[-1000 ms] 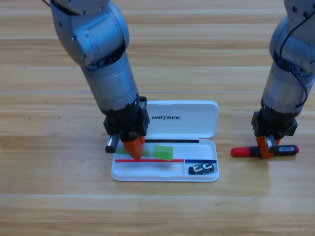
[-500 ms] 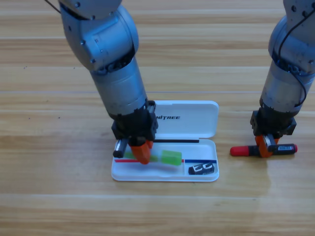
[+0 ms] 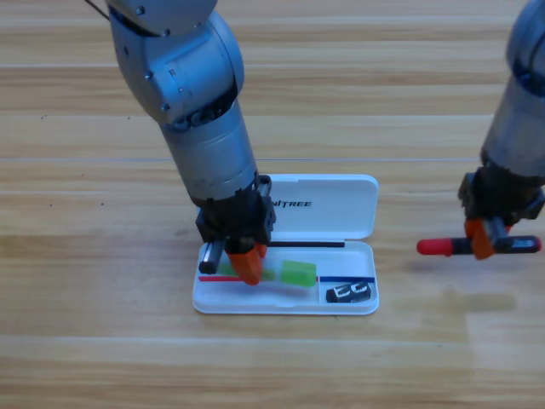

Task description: Clean up eraser and pencils

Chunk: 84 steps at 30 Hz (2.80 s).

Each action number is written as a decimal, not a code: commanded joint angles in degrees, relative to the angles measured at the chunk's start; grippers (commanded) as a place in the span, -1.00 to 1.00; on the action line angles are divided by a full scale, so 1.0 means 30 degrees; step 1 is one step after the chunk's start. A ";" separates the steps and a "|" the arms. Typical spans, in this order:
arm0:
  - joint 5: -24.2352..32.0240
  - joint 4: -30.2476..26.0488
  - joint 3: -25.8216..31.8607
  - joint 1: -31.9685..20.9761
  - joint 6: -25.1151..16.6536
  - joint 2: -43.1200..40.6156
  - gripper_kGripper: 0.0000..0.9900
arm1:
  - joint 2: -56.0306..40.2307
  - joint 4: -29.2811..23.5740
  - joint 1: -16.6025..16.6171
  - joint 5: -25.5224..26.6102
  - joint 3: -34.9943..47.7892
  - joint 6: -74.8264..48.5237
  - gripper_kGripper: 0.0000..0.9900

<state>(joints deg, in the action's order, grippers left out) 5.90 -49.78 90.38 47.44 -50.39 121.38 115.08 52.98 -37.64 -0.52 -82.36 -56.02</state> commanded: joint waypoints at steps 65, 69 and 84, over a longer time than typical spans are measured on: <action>0.8961 0.0068 -0.4491 -1.4935 -0.4443 -0.5860 1.00 | 0.3565 0.2351 -0.5441 0.1491 -0.7000 0.1945 -1.00; 0.9840 0.1035 -0.4754 -1.5609 -0.4560 -0.5362 1.00 | 0.4327 0.2351 -0.5763 0.1521 -0.7820 0.1886 -1.00; 1.1715 0.2822 -0.4608 -1.5550 -0.4823 -0.3780 1.00 | 0.6583 0.3377 -0.6027 0.0876 -1.0867 0.2121 -1.00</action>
<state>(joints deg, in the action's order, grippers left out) 39.49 -42.56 77.11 1.73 -64.22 107.45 129.59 61.57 -54.16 3.11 -113.67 -50.65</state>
